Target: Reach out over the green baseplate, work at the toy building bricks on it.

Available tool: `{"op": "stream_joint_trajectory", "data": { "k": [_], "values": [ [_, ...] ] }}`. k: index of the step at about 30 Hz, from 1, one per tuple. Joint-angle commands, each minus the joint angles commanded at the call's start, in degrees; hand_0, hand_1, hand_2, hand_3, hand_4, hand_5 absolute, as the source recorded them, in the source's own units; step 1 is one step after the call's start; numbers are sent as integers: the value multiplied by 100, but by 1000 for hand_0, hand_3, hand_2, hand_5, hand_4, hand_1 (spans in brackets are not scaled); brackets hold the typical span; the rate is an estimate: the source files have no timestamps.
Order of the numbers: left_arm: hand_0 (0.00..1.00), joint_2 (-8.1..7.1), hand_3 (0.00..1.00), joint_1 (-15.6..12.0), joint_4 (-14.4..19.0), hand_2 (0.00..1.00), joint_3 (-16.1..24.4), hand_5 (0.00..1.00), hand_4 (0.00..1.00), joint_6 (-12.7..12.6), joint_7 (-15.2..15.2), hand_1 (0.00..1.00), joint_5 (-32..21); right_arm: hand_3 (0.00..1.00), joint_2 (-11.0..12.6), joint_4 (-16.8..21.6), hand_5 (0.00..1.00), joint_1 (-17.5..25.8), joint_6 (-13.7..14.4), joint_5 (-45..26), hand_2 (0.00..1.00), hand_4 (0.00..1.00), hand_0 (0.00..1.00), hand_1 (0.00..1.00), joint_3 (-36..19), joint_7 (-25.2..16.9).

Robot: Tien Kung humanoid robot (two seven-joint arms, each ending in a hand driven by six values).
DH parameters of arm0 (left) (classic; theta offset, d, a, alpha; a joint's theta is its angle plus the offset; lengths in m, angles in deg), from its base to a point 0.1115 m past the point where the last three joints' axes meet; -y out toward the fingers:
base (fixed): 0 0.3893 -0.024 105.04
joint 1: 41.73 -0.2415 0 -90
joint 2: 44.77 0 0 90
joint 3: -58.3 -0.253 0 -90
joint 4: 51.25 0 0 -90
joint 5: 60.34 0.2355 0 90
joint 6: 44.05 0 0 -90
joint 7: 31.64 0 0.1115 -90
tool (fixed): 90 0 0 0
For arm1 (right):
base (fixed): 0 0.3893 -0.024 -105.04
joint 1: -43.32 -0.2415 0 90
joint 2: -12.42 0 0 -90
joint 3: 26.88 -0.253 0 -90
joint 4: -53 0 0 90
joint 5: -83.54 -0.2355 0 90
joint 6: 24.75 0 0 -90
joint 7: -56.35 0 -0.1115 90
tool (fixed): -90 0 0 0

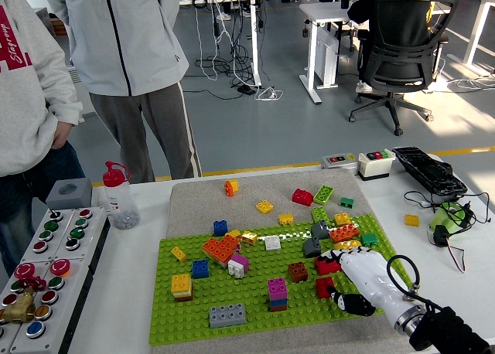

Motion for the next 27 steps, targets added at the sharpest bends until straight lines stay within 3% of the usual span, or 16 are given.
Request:
{"op": "stream_joint_trajectory", "data": {
  "k": [27],
  "values": [
    [695,5,635,-26,0,704,-4,998,385,10,-26,717,37,696,-87,-519,154,-279,-117,211,661,653,639,663,369,-186]
  ]
}}
